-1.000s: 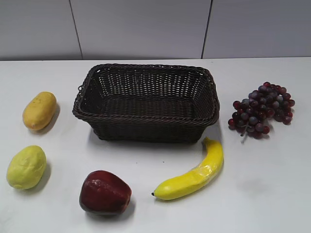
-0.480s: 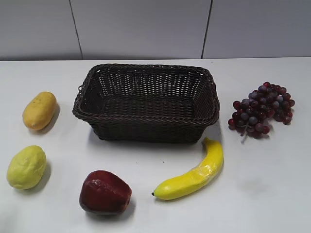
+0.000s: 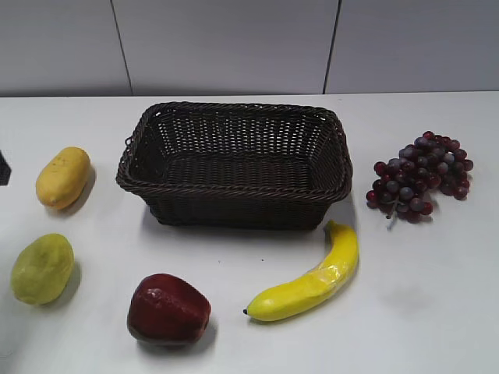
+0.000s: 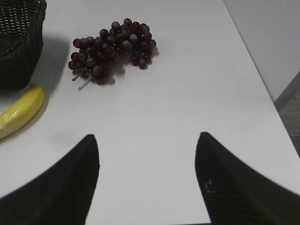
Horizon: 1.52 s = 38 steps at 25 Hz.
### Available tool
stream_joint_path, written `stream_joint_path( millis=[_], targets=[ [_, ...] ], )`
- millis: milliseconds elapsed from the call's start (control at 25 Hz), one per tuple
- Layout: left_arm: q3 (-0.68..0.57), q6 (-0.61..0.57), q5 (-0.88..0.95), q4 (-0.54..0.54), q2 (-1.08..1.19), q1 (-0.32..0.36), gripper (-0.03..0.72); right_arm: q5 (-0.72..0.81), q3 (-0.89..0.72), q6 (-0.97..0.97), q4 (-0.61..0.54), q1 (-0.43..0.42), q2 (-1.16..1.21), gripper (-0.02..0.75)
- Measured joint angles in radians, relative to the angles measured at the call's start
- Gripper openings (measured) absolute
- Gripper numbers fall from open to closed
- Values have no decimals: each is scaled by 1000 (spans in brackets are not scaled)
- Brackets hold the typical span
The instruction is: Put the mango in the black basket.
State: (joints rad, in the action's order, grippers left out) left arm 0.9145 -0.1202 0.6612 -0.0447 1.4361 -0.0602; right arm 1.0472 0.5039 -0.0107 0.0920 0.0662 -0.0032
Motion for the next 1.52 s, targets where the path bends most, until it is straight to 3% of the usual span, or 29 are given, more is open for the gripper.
stream_joint_path(
  millis=[360,680,1120,1320,1520],
  targets=[
    [300,-38,63,-3,315,-49,692,0,0,0,0,0,0,498],
    [460,-40,128,17,521,-49,692,0,0,0,0,0,0,498],
    [484,-40,124,12,649,-51,681,0,0,0,0,0,0,498],
    [489,-41,111,12,659,-52,564,0,0,0,0,0,0,498],
    [492,-41,120,12,659,-53,562,0,0,0,0,0,0,498]
  ],
)
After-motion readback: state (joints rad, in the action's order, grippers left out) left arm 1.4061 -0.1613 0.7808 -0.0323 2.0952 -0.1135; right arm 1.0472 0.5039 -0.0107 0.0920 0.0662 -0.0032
